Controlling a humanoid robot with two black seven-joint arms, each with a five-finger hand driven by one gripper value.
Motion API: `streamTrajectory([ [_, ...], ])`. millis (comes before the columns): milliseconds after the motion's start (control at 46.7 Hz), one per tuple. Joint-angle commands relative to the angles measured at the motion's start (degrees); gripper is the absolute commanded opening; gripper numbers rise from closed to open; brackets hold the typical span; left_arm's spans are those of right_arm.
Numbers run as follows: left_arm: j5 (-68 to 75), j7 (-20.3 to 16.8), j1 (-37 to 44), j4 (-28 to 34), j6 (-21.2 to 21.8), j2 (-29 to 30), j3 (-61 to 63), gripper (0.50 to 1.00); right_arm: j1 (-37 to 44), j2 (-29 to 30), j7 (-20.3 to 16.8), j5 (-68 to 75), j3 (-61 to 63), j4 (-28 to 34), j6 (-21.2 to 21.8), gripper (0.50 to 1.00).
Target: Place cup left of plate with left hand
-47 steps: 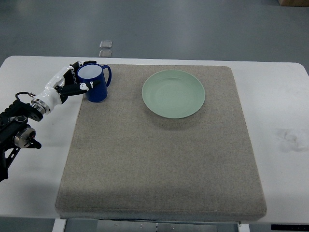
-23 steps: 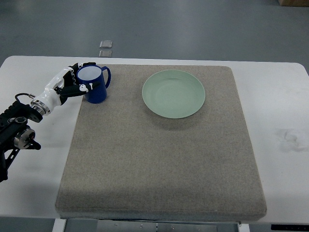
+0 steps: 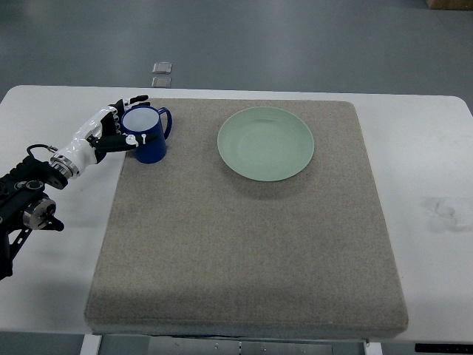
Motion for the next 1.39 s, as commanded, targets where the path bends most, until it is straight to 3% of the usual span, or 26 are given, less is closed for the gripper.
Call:
streamTrajectory([
  [0, -0.12, 0.0, 0.0, -0.16, -0.09, 0.18, 0.0, 0.958, 0.0, 0.0, 0.0, -0.01, 0.0, 0.0, 0.0, 0.932],
  [193, -0.48, 0.09, -0.09, -0.95, -1.23, 1.06, -0.44, 0.973, 0.0, 0.0, 0.0, 0.08, 0.0, 0.0, 0.0, 0.932],
  [471, -8.64, 0.35, -1.23, -1.13, -8.44, 4.22, -1.58, 0.981, 0.0, 0.0, 0.0, -0.01, 0.0, 0.0, 0.0, 0.932],
  [707, -17.69, 0.26, -3.95, -1.13, -17.49, 9.75, -1.5, 0.992, 0.0, 0.0, 0.0, 0.08, 0.0, 0.0, 0.0, 0.932],
  [964, -22.01, 0.26, -6.86, 4.15, -16.88, 11.26, -1.5, 0.994, 0.0, 0.0, 0.0, -0.01, 0.0, 0.0, 0.0, 0.932],
  [1242, -25.44, 1.32, -8.35, 5.47, -17.58, 11.78, -1.23, 0.996, 0.0, 0.0, 0.0, -0.01, 0.0, 0.0, 0.0, 0.932],
  [1371, -27.36, 6.84, -11.51, 8.09, -20.22, 12.58, -0.97, 0.999, 0.0, 0.0, 0.0, -0.01, 0.0, 0.0, 0.0, 0.932],
])
